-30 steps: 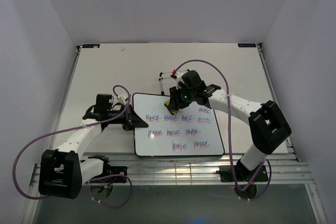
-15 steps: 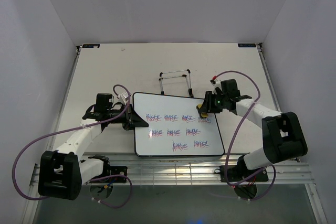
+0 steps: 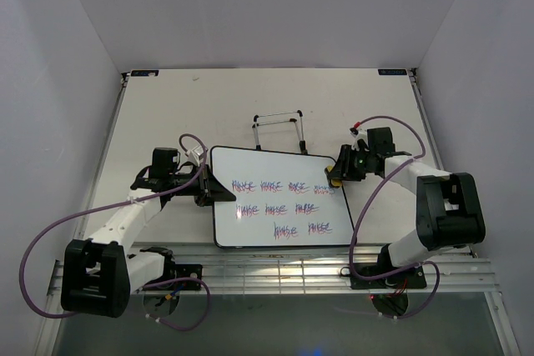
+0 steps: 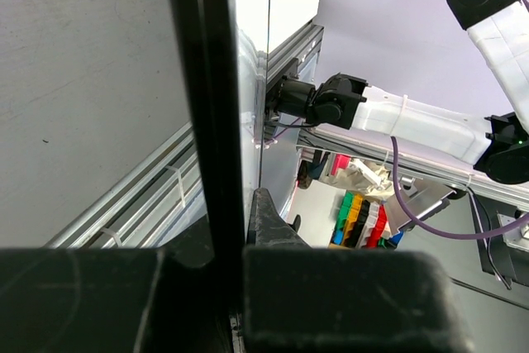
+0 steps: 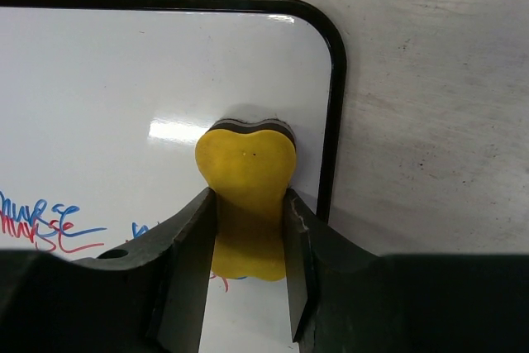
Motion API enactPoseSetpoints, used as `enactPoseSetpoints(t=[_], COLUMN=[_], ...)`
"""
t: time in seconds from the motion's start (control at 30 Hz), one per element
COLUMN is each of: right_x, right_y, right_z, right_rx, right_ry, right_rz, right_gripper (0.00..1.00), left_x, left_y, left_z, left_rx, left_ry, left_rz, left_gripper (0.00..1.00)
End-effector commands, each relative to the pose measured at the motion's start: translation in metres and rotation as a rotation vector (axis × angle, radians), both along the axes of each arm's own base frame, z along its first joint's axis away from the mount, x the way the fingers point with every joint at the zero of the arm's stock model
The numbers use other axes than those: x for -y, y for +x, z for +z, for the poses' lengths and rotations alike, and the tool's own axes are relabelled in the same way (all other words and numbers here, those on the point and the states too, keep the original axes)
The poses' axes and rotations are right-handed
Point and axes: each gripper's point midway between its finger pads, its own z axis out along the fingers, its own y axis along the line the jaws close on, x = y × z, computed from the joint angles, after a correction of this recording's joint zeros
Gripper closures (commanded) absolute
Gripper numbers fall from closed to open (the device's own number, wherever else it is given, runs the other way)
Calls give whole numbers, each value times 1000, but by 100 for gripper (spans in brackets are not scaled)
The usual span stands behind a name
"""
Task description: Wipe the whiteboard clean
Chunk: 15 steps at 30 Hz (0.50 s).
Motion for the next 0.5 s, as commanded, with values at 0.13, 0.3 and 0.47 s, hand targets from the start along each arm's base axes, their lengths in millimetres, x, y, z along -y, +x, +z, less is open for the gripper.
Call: enactPoseSetpoints(t=[0.13,0.3,0.47], right_x=[-50,-133,-171], right_y=[-33,-51,-60], right_z=[2,32,43], right_rx=[-57,17,51], right_ry=[1,70,48], right_rz=[164,354,432], right_gripper=[83,83,83], left_x=[-17,-16,-17], left_y=[30,29,29], left_z=[-28,-28,-27], left_rx=[123,121,127], left_ry=[190,185,190], left_rz=[83,79,85], left_gripper=[100,100,100])
